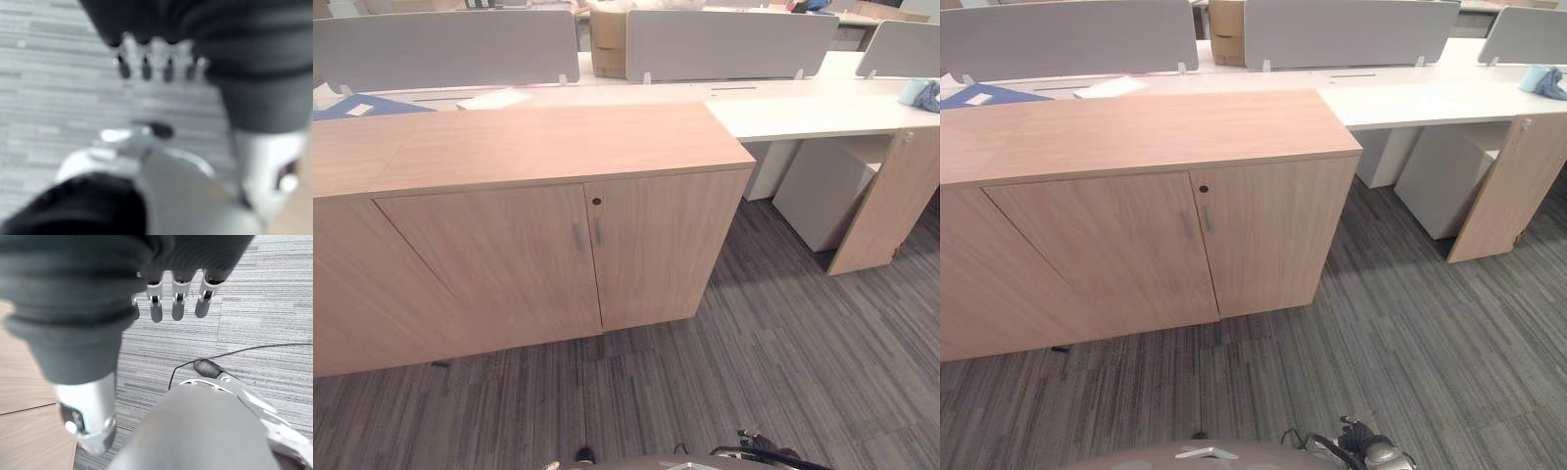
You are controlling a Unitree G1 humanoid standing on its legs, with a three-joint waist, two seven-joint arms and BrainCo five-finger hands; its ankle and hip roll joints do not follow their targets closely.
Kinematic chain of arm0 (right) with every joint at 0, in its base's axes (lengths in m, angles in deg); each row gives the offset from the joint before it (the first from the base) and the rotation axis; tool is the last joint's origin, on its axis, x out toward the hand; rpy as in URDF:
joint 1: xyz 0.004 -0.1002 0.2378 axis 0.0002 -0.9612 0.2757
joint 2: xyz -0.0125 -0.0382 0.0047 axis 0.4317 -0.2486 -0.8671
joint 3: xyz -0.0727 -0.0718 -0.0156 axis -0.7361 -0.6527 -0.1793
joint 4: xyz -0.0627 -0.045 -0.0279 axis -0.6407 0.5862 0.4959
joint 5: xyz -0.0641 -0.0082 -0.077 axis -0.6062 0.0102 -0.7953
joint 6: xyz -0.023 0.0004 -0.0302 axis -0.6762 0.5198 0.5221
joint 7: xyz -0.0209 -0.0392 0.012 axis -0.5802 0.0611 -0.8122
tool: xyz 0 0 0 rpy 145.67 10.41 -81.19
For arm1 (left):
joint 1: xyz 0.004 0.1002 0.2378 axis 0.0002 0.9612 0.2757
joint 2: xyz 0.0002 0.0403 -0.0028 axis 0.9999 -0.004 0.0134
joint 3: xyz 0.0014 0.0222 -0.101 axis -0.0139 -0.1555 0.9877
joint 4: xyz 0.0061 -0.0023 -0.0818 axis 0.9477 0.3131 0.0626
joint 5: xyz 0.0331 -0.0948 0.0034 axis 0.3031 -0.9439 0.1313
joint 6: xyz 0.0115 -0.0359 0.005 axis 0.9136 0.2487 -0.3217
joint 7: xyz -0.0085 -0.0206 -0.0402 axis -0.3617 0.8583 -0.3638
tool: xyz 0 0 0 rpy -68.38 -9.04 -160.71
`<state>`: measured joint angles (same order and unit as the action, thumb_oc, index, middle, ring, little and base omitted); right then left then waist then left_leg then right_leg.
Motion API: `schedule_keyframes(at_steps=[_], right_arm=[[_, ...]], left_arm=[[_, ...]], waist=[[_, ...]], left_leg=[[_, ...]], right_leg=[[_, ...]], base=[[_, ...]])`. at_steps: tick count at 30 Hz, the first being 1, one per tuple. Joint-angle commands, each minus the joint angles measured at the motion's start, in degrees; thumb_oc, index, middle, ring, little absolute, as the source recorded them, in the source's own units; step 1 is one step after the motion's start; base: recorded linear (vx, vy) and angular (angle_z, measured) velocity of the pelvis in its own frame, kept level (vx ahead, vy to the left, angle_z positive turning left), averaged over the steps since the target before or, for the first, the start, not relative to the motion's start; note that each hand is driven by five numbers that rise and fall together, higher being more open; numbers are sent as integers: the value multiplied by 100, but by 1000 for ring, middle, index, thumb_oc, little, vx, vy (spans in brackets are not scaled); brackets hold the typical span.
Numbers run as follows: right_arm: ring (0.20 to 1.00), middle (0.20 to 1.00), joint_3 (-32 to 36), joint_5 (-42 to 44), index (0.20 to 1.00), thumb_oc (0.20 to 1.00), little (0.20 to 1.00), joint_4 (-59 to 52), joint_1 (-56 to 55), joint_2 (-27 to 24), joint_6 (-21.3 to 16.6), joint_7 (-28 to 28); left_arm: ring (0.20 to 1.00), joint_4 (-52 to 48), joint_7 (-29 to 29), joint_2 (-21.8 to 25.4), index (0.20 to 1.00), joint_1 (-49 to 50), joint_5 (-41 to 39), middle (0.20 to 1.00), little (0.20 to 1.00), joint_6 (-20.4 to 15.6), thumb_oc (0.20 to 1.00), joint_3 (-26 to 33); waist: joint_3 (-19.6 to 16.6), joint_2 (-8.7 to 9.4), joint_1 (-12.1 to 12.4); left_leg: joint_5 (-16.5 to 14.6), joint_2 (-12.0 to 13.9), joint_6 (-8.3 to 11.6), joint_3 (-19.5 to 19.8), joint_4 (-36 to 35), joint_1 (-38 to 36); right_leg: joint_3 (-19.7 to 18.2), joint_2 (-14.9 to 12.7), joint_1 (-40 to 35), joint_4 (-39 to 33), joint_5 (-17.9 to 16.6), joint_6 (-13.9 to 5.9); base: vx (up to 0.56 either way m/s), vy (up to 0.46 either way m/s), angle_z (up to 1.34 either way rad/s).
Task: Put the empty folder in the office cabinet
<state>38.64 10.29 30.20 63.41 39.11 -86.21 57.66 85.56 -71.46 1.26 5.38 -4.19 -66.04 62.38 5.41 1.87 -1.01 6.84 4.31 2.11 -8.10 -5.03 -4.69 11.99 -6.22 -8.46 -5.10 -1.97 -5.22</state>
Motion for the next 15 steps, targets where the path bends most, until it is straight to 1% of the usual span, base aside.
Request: schedule_keyframes(at_steps=[1, 15], right_arm=[[1000, 1000, 19, 96, 1000, 1000, 1000, 90, 542, -21, -44, -74], [1000, 1000, 25, 164, 1000, 1000, 1000, 49, 545, -52, -45, -82]], left_arm=[[1000, 302, -11, -6, 1000, -367, -17, 1000, 1000, -10, 1000, -24], [1000, 217, -36, 2, 1000, -327, -47, 1000, 1000, -45, 1000, -55]], waist=[[388, 22, 74], [426, 20, 80]], left_leg=[[-1023, -536, -409, -73, 3, -459], [-1009, -522, -395, -73, 3, -450]], right_leg=[[-88, 251, -25, 83, 91, 17], [-96, 263, -17, 68, 96, 28]], base=[[0, 0, 0], [0, 0, 0]])
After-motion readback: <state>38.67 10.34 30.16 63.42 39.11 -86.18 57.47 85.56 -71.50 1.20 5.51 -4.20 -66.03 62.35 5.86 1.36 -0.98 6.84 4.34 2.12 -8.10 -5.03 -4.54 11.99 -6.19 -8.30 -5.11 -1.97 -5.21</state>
